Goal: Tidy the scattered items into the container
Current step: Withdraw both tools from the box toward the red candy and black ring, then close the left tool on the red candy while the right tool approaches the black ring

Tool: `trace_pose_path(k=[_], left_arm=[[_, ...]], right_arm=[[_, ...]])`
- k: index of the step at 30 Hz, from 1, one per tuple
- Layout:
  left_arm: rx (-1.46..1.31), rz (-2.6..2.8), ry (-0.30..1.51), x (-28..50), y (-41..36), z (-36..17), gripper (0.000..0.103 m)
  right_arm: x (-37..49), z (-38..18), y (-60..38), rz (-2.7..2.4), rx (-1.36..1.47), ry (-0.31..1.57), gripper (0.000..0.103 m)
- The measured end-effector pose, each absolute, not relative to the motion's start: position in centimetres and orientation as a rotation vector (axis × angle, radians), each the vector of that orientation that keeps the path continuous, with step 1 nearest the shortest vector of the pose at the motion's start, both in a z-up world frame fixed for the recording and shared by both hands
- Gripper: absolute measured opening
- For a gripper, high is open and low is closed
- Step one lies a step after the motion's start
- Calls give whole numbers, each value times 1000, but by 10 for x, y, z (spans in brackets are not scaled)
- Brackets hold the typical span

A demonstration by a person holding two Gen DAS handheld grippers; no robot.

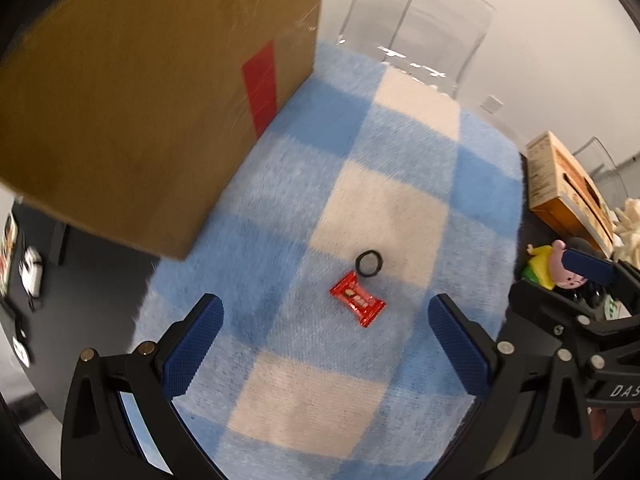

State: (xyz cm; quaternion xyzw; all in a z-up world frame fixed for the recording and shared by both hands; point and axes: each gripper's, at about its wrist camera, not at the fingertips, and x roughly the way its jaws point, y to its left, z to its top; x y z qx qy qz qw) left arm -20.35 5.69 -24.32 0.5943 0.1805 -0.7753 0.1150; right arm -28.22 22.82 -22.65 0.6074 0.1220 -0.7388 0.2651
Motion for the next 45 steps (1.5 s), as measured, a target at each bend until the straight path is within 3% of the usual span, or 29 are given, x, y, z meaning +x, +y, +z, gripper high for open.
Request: trace_pose_path(k=[4,9,12,19,24,28,35,40,45], left_arm=[[1742,-2223,541,-199,59,-256,102],[1749,-2196,565,-201,62,-271,101],[1759,-2197,584,-206,67,-278,93],[1814,-2165,586,-221,84,-300,68],[1828,-2158,579,-225,96,-312,62],[1820,-2143,580,-224,98,-317,50],[1796,-2137,616,-222,93,-323,48],[1789,-2154,636,-222,94,-326,27],[1786,-2178,650,-219,91,-325,20]], right_arm=[[-285,-239,222,-1942,1621,377,103],[-293,-252,217,-1890,1598,427,92],[-299,-259,215,-1868,1588,438,85],[-311,-273,215,-1834,1567,459,84],[-315,-283,219,-1820,1570,452,84],[-312,-289,220,-1793,1559,435,84],[-308,-299,216,-1767,1555,422,84],[-308,-303,216,-1761,1567,401,84],[-306,-303,212,-1754,1566,403,84]])
